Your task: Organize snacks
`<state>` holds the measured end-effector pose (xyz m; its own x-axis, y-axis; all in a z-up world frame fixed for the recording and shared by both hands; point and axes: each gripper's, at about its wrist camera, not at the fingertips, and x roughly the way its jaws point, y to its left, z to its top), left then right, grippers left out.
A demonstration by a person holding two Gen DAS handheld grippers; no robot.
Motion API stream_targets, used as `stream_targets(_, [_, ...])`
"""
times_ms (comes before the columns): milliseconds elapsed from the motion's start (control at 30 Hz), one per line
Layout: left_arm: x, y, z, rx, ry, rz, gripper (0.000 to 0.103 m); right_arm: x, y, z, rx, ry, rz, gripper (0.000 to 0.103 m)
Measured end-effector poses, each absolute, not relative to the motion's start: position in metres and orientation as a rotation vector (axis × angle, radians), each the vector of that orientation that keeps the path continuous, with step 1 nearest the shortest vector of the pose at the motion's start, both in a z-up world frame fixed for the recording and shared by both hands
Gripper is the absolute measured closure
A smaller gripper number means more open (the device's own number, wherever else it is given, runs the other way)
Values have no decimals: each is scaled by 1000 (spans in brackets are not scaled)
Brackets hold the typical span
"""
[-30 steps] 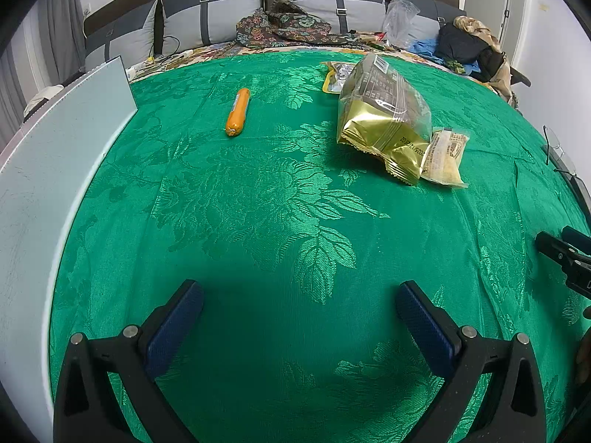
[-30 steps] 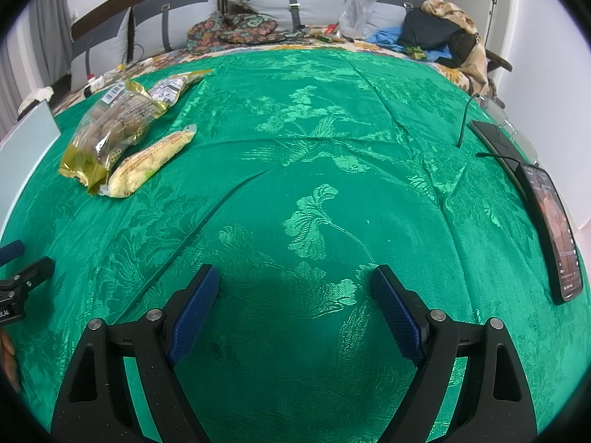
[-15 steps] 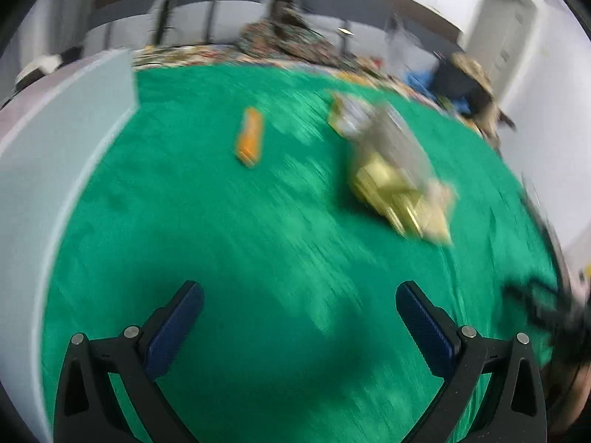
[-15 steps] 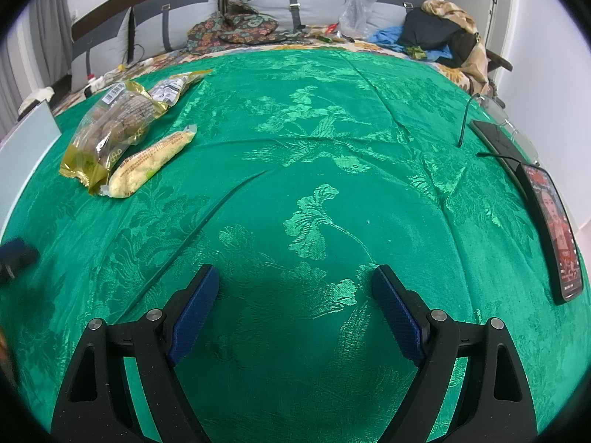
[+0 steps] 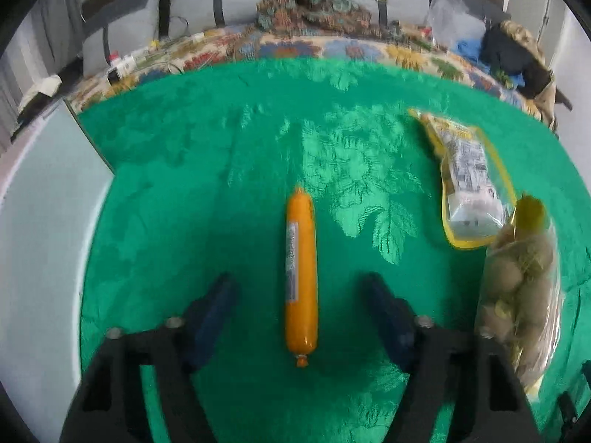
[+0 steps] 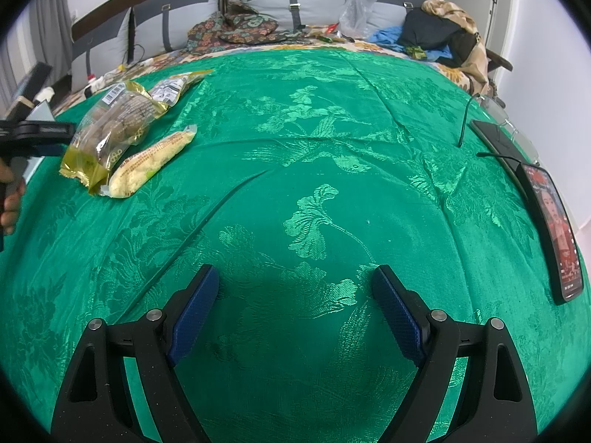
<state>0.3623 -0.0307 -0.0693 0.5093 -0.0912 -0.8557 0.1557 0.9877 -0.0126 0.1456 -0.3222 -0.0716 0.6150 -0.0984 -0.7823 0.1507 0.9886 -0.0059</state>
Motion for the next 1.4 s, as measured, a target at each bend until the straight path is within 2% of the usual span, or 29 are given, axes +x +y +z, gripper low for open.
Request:
stream_targets(33, [361,-29,-68,69,1008,-152,72,146,-322,-72,62,897,-144,15])
stream_targets(67, [359,-29,-66,77,1002,-156,87,146,-322,-72,62,897,-144,15])
stream_targets(267, [329,-12,-64,103,997,-142,88,146,-322,-72,62,897,-143,15])
stream_targets(633, [187,13,-56,65,1036,-189,88,146,-322,-72,63,896,-143,15])
stream_targets(800, [166,7,-66,57,1036,-204,87,146,-322,-72,63,896,-143,15])
stream_targets(833, [164,6,-66,57,1011,-202,83,146,-322,-72,63,896,-143,15])
stream_targets(900, [165,6,-68,47,994,-208,64,146,-322,-72,63,896,-143,15])
stream_targets(933, [166,5,-70,45,993,-209,37,146,-322,-72,63,896,-143,15])
stream_targets(967, [167,5,-72,48,999,-196,19,146,-323,-72,63,896,-143,15])
stream_targets(1133, [165,5,-78,81,958,-180,17,146,-323,-72,63,896,-142,15])
stream_targets(1233, [166,8,-81,81,948,-155,2,146,-323,-72,64,896,-142,15])
stream_targets(1267, [167,9,-82,65,947,-148,0,146,-322,-72,64,896,-142,15])
stream_targets(1400, [169,8,-83,72,942,-148,0,146,-323,-72,64,896,-142,15])
